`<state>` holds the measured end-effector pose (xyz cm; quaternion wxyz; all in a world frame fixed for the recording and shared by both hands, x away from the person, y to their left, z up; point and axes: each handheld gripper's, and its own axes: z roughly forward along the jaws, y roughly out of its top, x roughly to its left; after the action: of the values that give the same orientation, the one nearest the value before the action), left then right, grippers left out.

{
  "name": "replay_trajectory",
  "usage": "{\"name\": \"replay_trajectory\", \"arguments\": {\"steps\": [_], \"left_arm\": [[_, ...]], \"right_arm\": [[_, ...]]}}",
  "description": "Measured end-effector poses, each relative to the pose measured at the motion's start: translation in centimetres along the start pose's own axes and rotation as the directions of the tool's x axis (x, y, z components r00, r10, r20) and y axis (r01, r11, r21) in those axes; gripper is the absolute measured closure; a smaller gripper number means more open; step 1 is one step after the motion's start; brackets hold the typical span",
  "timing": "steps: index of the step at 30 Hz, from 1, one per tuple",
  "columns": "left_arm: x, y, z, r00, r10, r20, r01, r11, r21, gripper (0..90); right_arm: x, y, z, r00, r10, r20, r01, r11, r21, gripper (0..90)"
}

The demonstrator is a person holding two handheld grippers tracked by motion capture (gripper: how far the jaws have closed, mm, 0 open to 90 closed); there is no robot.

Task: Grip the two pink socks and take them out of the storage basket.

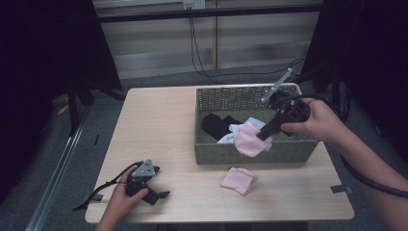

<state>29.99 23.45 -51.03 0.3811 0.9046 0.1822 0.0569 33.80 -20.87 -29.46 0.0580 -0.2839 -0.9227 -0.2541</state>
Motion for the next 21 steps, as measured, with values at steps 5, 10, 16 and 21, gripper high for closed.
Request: {"name": "replay_trajectory", "arguments": {"steps": [5,10,16,21], "left_arm": [[0.0,0.0,0.0,1.0000,-0.002,0.002,0.002,1.0000,0.001,0.0],[0.0,0.0,0.0,1.0000,-0.002,0.002,0.002,1.0000,0.000,0.0],[0.0,0.0,0.0,1.0000,-0.002,0.002,0.002,1.0000,0.001,0.0],[0.0,0.0,0.0,1.0000,-0.002,0.002,0.002,1.0000,0.000,0.0]], "right_arm": [[0.8,-0.5,1.4,0.9996,-0.024,-0.018,0.024,0.9996,0.011,83.1],[1.4,-0.8,2.7,0.9987,-0.033,-0.038,0.034,0.9993,0.017,82.8],[1.8,-1.1,4.5,0.9976,-0.040,-0.056,0.042,0.9985,0.034,82.4],[2.0,-1.3,5.7,0.9968,-0.048,-0.064,0.051,0.9981,0.035,81.6]]}}
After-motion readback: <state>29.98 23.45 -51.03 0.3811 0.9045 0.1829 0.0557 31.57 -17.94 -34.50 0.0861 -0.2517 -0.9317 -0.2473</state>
